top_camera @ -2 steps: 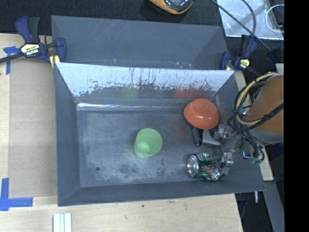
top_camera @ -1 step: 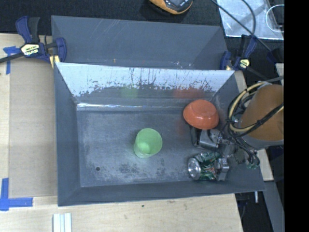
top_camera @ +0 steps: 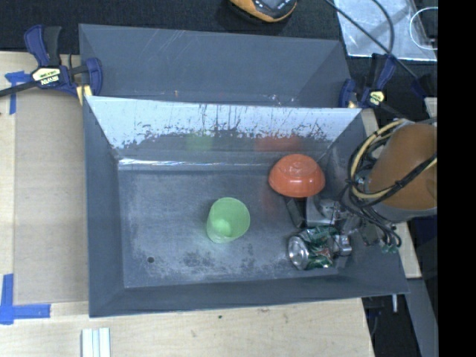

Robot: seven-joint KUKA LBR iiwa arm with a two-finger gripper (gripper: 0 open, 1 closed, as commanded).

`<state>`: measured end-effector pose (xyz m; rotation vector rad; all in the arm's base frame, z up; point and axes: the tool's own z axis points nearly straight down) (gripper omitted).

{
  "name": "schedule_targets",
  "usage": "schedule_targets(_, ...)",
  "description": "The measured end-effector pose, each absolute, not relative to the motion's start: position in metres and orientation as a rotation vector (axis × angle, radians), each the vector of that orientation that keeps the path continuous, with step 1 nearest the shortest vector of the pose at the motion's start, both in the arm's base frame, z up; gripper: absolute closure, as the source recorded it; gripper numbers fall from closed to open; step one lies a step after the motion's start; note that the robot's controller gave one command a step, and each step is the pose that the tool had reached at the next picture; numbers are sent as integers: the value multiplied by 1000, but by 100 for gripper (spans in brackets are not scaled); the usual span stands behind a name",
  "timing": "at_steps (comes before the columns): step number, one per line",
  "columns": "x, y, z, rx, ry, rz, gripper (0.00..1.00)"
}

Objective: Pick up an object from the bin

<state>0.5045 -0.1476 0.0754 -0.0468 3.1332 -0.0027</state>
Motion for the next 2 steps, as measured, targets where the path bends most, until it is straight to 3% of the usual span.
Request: schedule_targets(2, 504, -147, 79, -47, 3131, -3, 100)
